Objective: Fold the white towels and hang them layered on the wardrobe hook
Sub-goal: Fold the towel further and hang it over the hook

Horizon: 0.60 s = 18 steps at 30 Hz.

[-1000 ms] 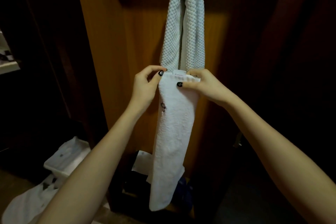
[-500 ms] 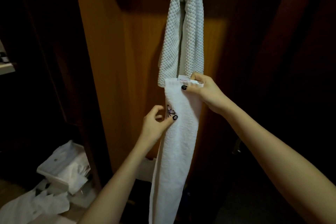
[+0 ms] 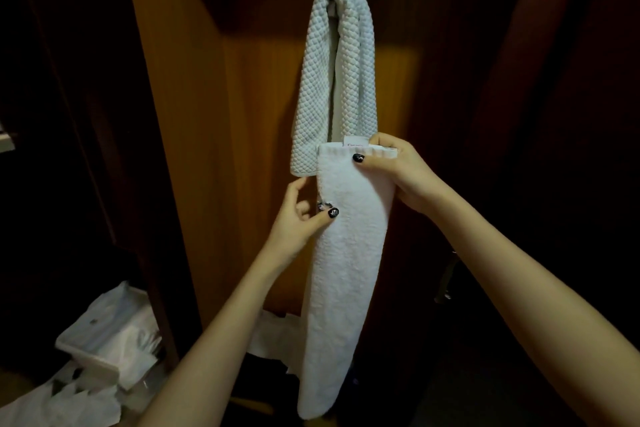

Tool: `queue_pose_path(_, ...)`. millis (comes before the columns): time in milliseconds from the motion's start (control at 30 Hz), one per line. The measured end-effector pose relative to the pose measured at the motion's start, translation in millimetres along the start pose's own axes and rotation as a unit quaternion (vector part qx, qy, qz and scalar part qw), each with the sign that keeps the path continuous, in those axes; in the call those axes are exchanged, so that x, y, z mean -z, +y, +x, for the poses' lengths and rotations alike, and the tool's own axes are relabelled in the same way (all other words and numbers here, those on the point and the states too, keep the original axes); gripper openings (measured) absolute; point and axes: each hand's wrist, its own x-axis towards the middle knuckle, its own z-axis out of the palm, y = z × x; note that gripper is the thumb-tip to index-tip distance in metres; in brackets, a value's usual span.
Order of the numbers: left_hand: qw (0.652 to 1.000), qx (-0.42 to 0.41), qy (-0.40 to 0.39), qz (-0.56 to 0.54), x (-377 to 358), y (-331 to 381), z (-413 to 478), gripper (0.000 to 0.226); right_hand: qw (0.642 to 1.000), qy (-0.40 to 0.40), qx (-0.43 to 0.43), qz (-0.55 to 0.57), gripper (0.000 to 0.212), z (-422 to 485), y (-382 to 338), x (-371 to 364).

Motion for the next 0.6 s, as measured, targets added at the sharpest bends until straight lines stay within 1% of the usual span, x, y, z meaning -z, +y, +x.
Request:
queue_pose_path(33, 1.000, 0.014, -0.020, -0.007, 0.6, -0.5, 2.5, 0.055, 1.000, -0.001, 0.001, 0.001, 0.027, 1.3, -1.7, 1.7)
queue_pose_path(67, 0.999, 0.017, -0.031, 0.012, 0.8, -2.1, 4.7, 0.046, 1.000, -0.002, 0.001, 0.007, 0.025, 2.4, -3.4, 3.0)
queue_pose_path(133, 0.998, 0.005, -0.034, 0.050, 0.0, -6.3, 5.2, 0.027, 1.000, -0.001, -0.002, 0.025, 0.020, 5.5, -7.0, 4.9)
queue_pose_path(167, 0.998, -0.004, -0.027, 0.052, -0.7, -7.6, 4.2, 0.025, 1.000, 0.003, -0.003, 0.031, 0.019, 7.9, -7.7, 5.5)
queue_pose_path(267, 0.999, -0.033, -0.001, 0.033, -4.9, -8.1, 1.1, 0.028, 0.998, 0.026, -0.008, 0.048, 0.017, 14.7, -8.8, 2.8)
queue_pose_path(400, 0.999, -0.053, -0.004, 0.003, -14.3, -1.6, -1.7, 0.038, 0.996, 0.033, -0.029, 0.080, 0.021, 19.5, -8.2, -1.4)
queue_pose_path(467, 0.998, -0.067, 0.000, -0.006, -17.2, 3.4, -1.5, 0.037, 0.995, 0.041, -0.034, 0.084, 0.021, 24.0, -10.7, 1.8)
queue_pose_path(567, 0.996, -0.085, 0.023, 0.010, -19.6, 14.1, 1.7, 0.031, 0.988, 0.098, -0.048, 0.114, 0.016, 31.7, -12.3, 7.9)
queue_pose_path(600, 0.996, -0.086, 0.034, 0.017, -19.9, 17.9, 3.0, 0.028, 0.983, 0.117, -0.066, 0.128, 0.021, 31.0, -8.6, 7.3)
